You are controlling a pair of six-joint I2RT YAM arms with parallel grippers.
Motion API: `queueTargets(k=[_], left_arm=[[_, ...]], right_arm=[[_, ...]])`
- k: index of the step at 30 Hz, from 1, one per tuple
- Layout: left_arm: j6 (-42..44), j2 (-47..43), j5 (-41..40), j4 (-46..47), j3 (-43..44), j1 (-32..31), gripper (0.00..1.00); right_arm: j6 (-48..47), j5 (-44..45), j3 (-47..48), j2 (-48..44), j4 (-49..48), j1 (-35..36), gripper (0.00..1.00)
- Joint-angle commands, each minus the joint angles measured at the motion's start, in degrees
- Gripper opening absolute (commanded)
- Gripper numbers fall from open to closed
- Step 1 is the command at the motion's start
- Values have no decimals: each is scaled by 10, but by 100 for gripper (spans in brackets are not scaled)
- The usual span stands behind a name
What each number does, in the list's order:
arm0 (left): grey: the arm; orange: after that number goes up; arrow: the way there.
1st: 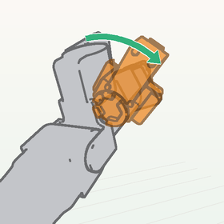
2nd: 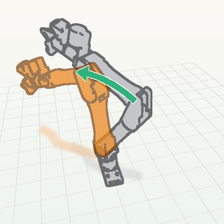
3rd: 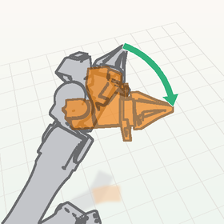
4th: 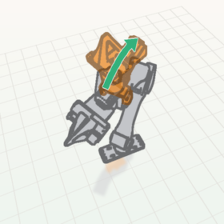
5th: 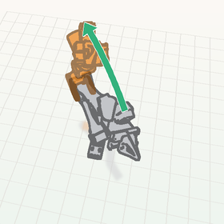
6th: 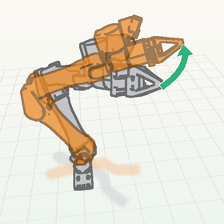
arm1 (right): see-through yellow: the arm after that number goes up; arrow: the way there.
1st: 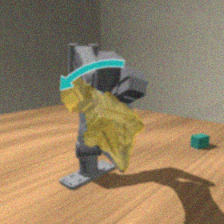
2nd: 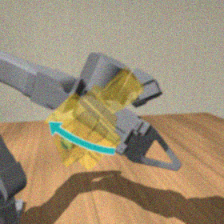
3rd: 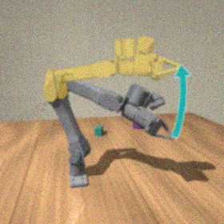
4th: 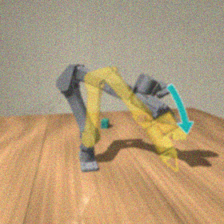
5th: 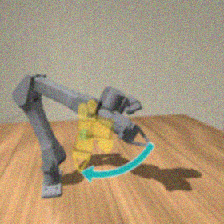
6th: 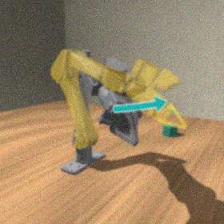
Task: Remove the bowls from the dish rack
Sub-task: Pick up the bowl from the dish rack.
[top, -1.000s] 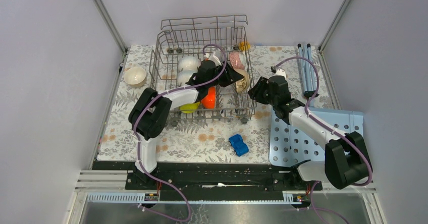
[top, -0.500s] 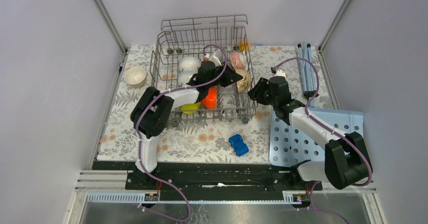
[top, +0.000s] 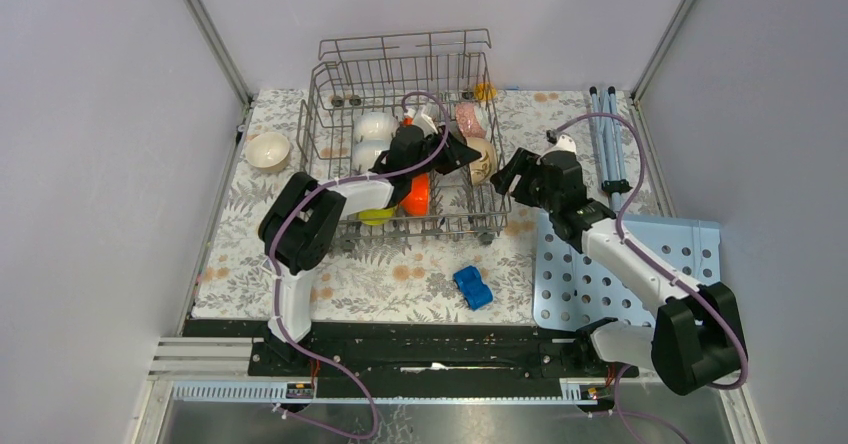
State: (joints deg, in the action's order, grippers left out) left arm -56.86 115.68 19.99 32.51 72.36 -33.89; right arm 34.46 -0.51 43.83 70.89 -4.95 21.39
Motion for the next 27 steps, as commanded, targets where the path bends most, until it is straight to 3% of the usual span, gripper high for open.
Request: queueTargets(k=[1,9,27], left_arm=[[-14,-48,45,113,-7,-14,0],[-37,-69,50,200,-53,-11,0],[-95,-94,56,321,-116,21,0]], right_arm=[[-10,26,16,-27,18,-8,76],[-7,20,12,-44,22,-8,65],[-8,7,12,-85,42,-9,67]])
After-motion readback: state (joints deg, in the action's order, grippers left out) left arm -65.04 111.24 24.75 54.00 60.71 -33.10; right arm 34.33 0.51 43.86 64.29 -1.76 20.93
